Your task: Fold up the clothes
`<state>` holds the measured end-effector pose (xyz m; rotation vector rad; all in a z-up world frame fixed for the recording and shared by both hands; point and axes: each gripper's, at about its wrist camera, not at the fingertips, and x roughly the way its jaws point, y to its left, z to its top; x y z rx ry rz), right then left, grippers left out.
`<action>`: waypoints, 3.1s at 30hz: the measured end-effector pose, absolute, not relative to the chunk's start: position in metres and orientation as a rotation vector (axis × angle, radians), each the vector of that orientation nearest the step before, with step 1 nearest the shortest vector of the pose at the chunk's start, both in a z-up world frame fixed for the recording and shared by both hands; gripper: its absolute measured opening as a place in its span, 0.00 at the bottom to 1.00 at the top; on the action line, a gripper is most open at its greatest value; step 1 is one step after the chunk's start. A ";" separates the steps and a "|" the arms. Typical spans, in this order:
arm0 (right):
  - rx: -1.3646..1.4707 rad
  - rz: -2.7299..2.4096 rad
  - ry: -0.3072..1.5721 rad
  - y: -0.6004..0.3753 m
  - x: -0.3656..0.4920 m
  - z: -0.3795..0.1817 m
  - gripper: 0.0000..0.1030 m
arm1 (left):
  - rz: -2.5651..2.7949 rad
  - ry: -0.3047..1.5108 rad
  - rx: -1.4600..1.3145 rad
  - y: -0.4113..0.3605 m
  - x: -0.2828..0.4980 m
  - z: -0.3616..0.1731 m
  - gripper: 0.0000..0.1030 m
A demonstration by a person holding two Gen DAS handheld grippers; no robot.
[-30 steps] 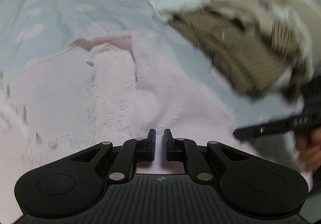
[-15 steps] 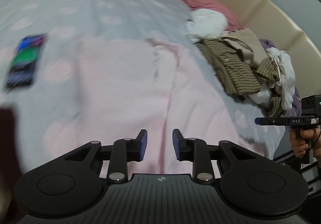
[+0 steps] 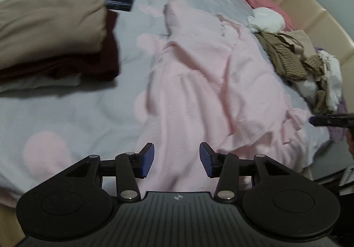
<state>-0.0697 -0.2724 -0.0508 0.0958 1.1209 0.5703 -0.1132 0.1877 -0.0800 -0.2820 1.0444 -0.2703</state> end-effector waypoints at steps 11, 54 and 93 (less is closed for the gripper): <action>-0.043 0.411 1.038 -0.298 -0.103 -0.062 0.58 | -0.186 1.077 -0.266 0.223 -0.147 -0.122 0.42; -0.061 0.446 0.943 -0.318 -0.106 -0.079 0.66 | -0.417 1.297 -0.076 0.200 -0.163 -0.151 0.00; 0.000 0.379 0.986 -0.321 -0.110 -0.086 0.66 | -0.425 1.173 0.097 0.172 -0.169 -0.139 0.00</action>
